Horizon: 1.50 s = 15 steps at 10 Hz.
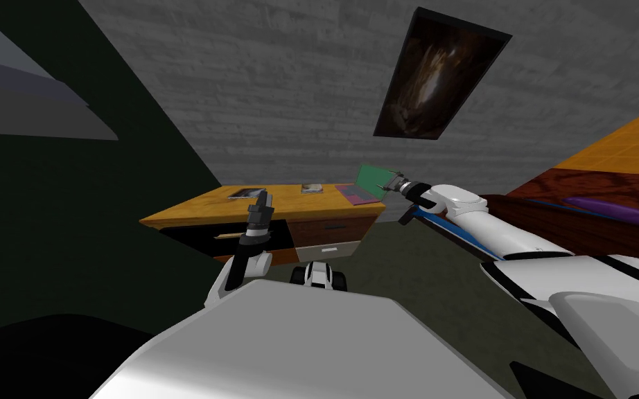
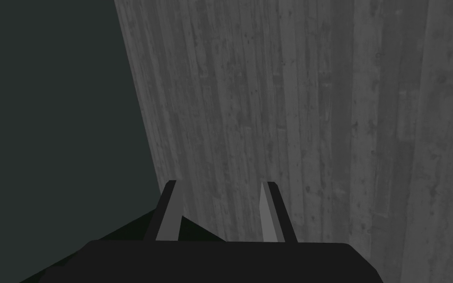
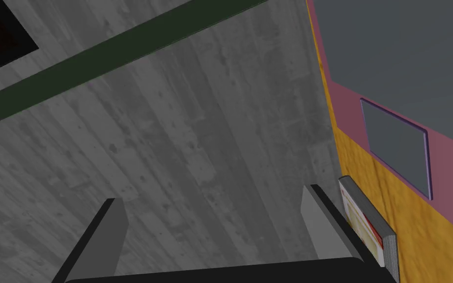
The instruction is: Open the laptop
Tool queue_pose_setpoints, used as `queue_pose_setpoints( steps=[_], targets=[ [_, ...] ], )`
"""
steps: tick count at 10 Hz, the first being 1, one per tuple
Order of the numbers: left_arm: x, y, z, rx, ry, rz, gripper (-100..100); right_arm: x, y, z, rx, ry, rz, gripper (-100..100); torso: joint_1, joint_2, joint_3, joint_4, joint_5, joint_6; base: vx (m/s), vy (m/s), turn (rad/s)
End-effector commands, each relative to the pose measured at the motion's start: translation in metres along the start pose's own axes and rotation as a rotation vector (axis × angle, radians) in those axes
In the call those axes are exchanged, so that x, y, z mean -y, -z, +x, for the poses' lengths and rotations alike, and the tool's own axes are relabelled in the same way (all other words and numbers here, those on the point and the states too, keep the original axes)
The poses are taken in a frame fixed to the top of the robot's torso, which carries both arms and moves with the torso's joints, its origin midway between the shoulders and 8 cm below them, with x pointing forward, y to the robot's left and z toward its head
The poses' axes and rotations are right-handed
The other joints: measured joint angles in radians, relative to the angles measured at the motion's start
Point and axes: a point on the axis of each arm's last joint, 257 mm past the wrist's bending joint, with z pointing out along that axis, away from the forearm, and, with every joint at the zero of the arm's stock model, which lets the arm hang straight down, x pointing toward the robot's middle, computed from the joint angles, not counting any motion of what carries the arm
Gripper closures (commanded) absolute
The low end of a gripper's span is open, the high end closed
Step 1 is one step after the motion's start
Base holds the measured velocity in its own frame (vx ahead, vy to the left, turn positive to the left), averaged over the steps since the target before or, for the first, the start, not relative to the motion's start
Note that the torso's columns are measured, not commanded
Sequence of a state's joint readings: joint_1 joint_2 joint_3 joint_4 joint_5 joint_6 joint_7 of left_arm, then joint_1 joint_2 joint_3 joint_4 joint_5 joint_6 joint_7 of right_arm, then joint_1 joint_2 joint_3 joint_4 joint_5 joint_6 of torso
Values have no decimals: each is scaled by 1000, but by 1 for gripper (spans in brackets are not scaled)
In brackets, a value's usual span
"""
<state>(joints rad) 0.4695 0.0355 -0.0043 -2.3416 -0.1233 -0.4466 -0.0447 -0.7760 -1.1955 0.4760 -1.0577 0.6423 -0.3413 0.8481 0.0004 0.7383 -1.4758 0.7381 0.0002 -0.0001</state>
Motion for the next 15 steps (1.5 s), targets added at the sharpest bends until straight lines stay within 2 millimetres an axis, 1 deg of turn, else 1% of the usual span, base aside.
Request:
queue_pose_setpoints(
  steps=[1,10,12,13,14,15],
  targets=[
    [0,0,0,0,0,0,0,9,5,3,2,-47,-4,-100,-1,0,0,0,0,0,18,-72,34],
    [0,0,0,0,0,0,0,38,22,11,3,-192,-9,-100,-1,0,0,0,0,1,17,-64,29],
    [0,0,0,0,0,0,0,36,21,11,4,-184,-10,-100,1,0,0,0,0,0,4,-16,2],
    [0,0,0,0,0,0,0,36,21,11,4,-184,-10,100,2,0,0,0,0,0,9,-10,1],
    [0,0,0,0,0,0,0,37,17,8,2,-143,0,100,1,0,0,-2,-1,0,-4,-8,-6],
    [0,0,0,0,0,0,0,32,13,4,2,-105,1,100,1,0,1,-6,-4,-1,-32,2,-9]
  ],
)
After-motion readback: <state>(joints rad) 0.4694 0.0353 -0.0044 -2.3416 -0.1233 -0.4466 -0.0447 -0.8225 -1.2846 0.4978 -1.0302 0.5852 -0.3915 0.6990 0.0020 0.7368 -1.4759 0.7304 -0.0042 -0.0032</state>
